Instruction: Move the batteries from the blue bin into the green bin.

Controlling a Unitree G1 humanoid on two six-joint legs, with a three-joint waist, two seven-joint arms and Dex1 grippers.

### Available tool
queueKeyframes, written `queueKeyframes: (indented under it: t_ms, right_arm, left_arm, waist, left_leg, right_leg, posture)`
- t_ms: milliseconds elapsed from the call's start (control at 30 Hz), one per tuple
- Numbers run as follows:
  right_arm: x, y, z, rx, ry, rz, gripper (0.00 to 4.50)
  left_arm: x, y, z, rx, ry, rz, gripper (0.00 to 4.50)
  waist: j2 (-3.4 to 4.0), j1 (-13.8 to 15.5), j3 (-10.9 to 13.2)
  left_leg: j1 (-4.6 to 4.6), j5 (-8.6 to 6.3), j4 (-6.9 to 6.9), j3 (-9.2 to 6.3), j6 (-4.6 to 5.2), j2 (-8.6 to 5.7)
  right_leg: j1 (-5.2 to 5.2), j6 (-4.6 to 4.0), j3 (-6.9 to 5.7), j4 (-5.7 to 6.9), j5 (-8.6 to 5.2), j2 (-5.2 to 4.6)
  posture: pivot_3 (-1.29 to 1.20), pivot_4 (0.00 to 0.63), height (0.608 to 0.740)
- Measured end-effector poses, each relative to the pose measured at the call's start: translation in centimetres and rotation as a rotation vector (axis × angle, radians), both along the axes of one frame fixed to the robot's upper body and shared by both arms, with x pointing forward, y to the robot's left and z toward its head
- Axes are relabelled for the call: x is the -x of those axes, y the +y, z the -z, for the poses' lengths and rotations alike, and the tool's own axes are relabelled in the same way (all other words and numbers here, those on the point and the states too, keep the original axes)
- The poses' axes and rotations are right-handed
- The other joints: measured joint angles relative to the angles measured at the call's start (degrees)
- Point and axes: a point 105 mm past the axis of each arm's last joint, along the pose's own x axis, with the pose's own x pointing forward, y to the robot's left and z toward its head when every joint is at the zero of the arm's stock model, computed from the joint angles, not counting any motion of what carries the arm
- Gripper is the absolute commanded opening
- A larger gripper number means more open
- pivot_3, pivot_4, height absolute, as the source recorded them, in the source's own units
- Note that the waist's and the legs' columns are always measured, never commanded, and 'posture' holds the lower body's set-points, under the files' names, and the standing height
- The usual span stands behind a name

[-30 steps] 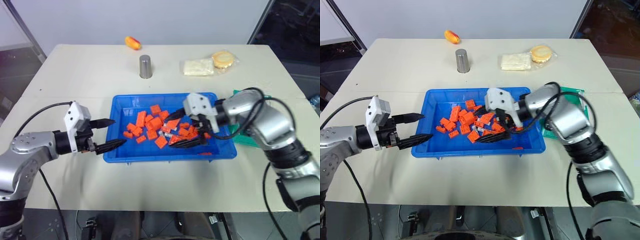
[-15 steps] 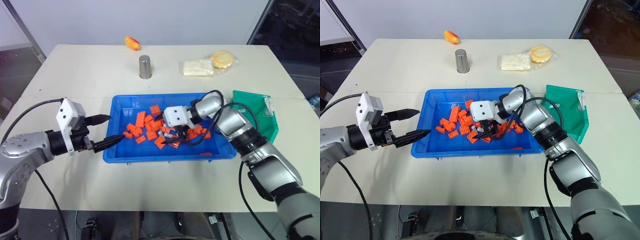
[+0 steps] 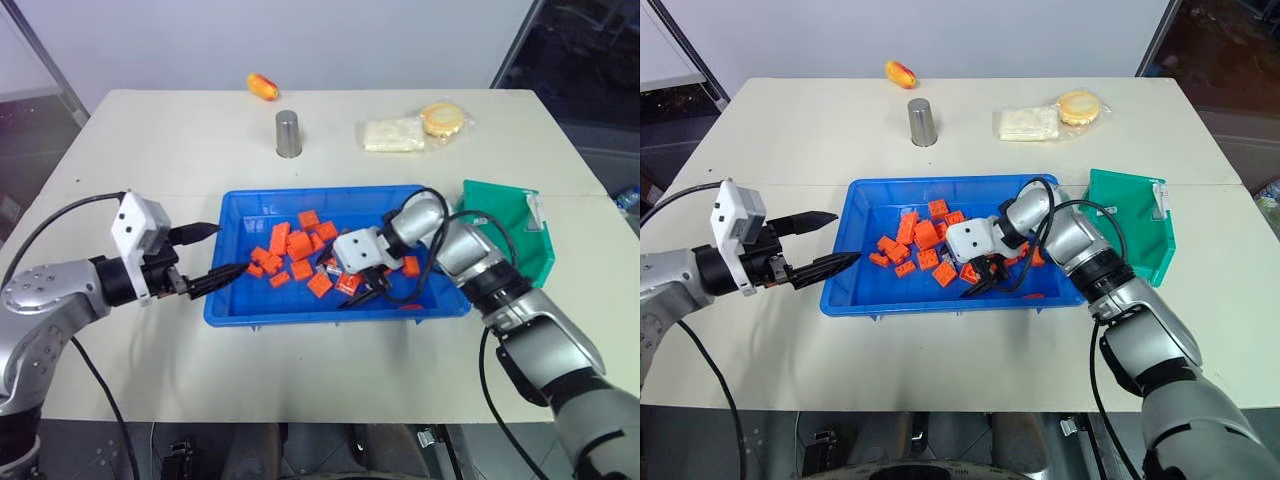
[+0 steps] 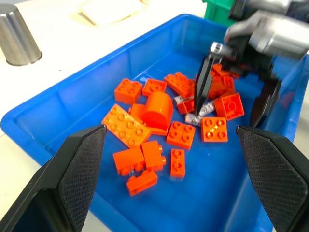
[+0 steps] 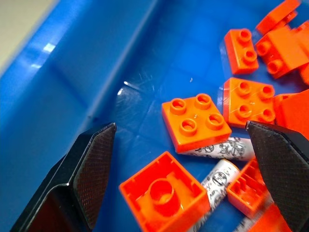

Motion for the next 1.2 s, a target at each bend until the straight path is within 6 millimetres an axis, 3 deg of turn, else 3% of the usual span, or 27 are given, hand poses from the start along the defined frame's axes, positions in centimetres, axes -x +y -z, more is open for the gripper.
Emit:
queueKeyframes:
  t_ms: [67, 200, 533, 633, 767, 900, 1000, 1100, 1133, 1200]
  right_arm:
    - [-0.2, 0.3, 0.3, 0.0, -0.002, -0.003, 3.68]
    - [-0.7, 0.4, 0.3, 0.009, -0.027, -0.006, 1.69]
    - [-0.9, 1.3, -0.2, -0.037, -0.016, 0.015, 1.69]
    - [-1.7, 2.4, -2.5, -0.116, -0.024, 0.052, 1.69]
    - [-3.7, 4.0, -7.2, -0.262, -0.149, 0.117, 1.69]
    - [-5.1, 4.7, -6.7, -0.313, -0.199, 0.185, 1.69]
    - [-5.8, 4.8, -5.5, -0.324, -0.225, 0.222, 2.69]
    - [-6.6, 4.4, -5.0, -0.344, -0.255, 0.27, 4.17]
    - [-6.7, 4.5, -5.2, -0.355, -0.263, 0.276, 4.43]
    - [-6.7, 4.5, -5.4, -0.362, -0.265, 0.281, 4.43]
  left_arm:
    - [-0.1, 0.0, 0.1, -0.001, 0.001, -0.006, 4.5]
    - [-0.1, 0.0, 0.1, -0.003, -0.001, -0.011, 4.5]
    - [-0.2, 0.1, 0.1, 0.0, -0.012, -0.022, 4.5]
    - [-0.3, 0.1, 0.3, 0.002, -0.01, -0.023, 4.5]
    - [-0.3, -0.1, 0.5, 0.006, -0.003, -0.015, 4.5]
    - [-0.4, -0.1, 0.6, 0.006, -0.001, -0.02, 4.5]
    - [-0.5, -0.2, 0.7, 0.006, -0.002, -0.021, 4.5]
    - [-0.5, -0.2, 0.7, 0.01, -0.008, -0.023, 4.5]
    - [-0.5, -0.2, 0.7, 0.012, -0.009, -0.023, 4.5]
    - [-0.5, -0.2, 0.7, 0.013, -0.008, -0.024, 4.5]
  waist:
    - [0.0, 0.0, 0.0]
    - [0.0, 0.0, 0.0]
    - [0.0, 0.0, 0.0]
    - [0.02, -0.1, 0.0]
    - [0.02, -0.1, 0.0]
    - [-0.01, 0.0, 0.0]
    - [0.0, 0.0, 0.0]
    - [0.0, -0.1, 0.0]
    - [0.0, -0.1, 0.0]
    - [0.0, -0.1, 0.0]
  left_leg:
    - [0.0, 0.0, 0.0, 0.0, 0.0, 0.0]
    - [0.0, 0.0, 0.0, 0.0, 0.0, 0.0]
    - [0.0, 0.0, -0.01, -0.01, -0.01, 0.0]
    - [0.0, 0.0, -0.03, 0.0, -0.01, 0.0]
    - [0.0, 0.0, -0.05, -0.02, -0.02, 0.0]
    - [0.0, 0.0, -0.04, 0.02, -0.03, -0.05]
    - [0.0, 0.01, -0.05, 0.02, -0.03, -0.05]
    - [0.0, 0.01, -0.06, 0.02, -0.04, -0.05]
    - [0.0, 0.01, -0.06, 0.02, -0.04, -0.05]
    - [0.0, 0.01, -0.06, 0.01, -0.04, -0.04]
  right_leg:
    - [0.0, 0.0, 0.0, 0.0, 0.0, -0.01]
    - [0.01, 0.0, 0.0, 0.0, 0.0, -0.01]
    - [0.01, 0.0, 0.0, 0.0, 0.0, -0.01]
    - [-0.05, 0.0, 0.01, 0.04, 0.0, -0.01]
    - [-0.09, -0.02, 0.0, 0.12, 0.0, -0.01]
    - [-0.08, -0.02, 0.0, 0.11, 0.0, -0.09]
    - [-0.09, -0.02, 0.0, 0.11, 0.0, -0.09]
    - [-0.09, -0.02, 0.0, 0.12, 0.0, -0.09]
    - [-0.09, -0.02, 0.0, 0.12, 0.0, -0.09]
    - [-0.09, -0.02, 0.0, 0.12, 0.0, -0.08]
  posture:
    - [0.0, 0.15, 0.74]
    - [0.0, 0.15, 0.74]
    - [0.0, 0.15, 0.74]
    - [0.0, 0.15, 0.74]
    - [0.0, 0.15, 0.74]
    - [0.0, 0.15, 0.74]
    - [0.0, 0.15, 0.74]
    - [0.0, 0.15, 0.74]
    - [0.0, 0.15, 0.74]
    - [0.0, 0.15, 0.74]
